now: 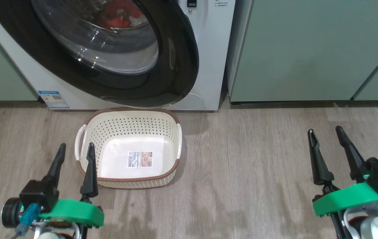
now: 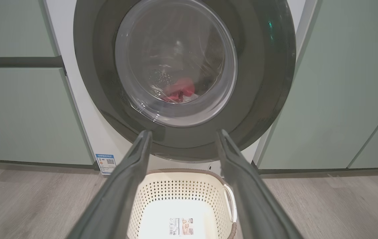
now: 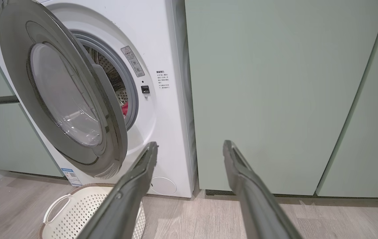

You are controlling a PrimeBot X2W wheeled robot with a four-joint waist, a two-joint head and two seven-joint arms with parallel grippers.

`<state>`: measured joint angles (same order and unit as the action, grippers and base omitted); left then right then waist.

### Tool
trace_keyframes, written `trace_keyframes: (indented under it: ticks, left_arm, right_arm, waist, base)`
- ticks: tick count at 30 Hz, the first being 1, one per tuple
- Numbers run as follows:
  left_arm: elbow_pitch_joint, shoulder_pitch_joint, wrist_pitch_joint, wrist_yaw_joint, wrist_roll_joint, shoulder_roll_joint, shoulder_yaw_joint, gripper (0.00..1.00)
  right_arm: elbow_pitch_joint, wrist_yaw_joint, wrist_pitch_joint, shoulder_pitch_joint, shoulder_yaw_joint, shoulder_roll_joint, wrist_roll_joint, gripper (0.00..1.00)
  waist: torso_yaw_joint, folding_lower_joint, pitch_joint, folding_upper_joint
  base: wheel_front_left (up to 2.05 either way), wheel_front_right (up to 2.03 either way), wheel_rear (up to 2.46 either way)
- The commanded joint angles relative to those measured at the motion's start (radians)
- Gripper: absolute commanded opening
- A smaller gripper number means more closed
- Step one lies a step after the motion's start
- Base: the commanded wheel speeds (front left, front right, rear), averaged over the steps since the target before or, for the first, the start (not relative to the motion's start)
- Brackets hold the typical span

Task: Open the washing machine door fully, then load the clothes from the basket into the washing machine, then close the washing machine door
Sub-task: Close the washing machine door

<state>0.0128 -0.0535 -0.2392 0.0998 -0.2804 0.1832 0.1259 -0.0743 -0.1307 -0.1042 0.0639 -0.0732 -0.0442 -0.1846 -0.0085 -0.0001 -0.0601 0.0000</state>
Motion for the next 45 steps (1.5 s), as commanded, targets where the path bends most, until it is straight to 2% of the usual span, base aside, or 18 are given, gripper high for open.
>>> trace_keyframes:
  ticks: [1, 23, 24, 25, 26, 32, 39, 45]
  left_arm:
    - [0.025, 0.03, -0.011, 0.005, 0.009, 0.02, -0.031, 1.0]
    - [0.02, 0.041, -0.014, 0.021, 0.019, 0.025, -0.014, 1.0]
    - [0.021, 0.042, -0.015, 0.021, 0.018, 0.025, -0.013, 1.0]
    - [0.021, 0.044, -0.015, 0.021, 0.018, 0.024, -0.012, 1.0]
    - [0.021, 0.044, -0.015, 0.022, 0.018, 0.023, -0.011, 1.0]
    - [0.024, 0.053, -0.017, 0.028, 0.013, 0.013, -0.008, 1.0]
    - [0.023, 0.07, -0.019, 0.031, 0.012, 0.0, -0.007, 1.0]
    - [0.018, 0.086, -0.021, 0.032, 0.007, -0.021, -0.01, 1.0]
  right_arm:
    - [-0.043, 0.0, 0.002, -0.018, 0.019, -0.006, 0.001, 1.0]
    - [-0.045, 0.0, -0.001, -0.026, 0.018, -0.006, -0.003, 1.0]
    - [-0.045, 0.0, -0.001, -0.026, 0.017, -0.006, -0.004, 0.95]
    - [-0.044, 0.0, 0.0, -0.026, 0.016, -0.006, -0.008, 0.19]
    - [-0.041, 0.0, 0.005, -0.025, 0.014, -0.006, -0.011, 0.0]
    - [-0.034, 0.0, 0.011, -0.037, -0.006, -0.006, -0.012, 0.0]
    - [0.002, 0.0, 0.029, -0.085, -0.019, -0.006, 0.01, 0.0]
    - [0.064, 0.0, 0.041, -0.179, 0.026, -0.006, 0.042, 0.0]
  waist:
    - [-0.001, 0.0001, -0.002, 0.0]
    - [0.009, 0.0001, -0.015, 0.0]
    - [0.012, 0.0001, -0.016, 0.0]
    - [0.016, 0.0001, -0.016, 0.0]
    - [0.02, 0.0001, -0.015, 0.0]
    - [0.072, 0.0001, -0.016, 0.0]
    - [0.176, 0.0001, -0.016, 0.0]
    - [0.265, 0.0001, -0.034, 0.0]
  base:
    - [0.0, 0.0, 0.0]
    - [0.0, 0.0, 0.0]
    - [0.0, 0.0, 0.0]
    - [0.0, 0.0, 0.0]
    - [0.0, 0.0, 0.0]
    - [0.0, 0.0, 0.0]
    - [0.0, 0.0, 0.0]
    - [0.0, 0.0, 0.0]
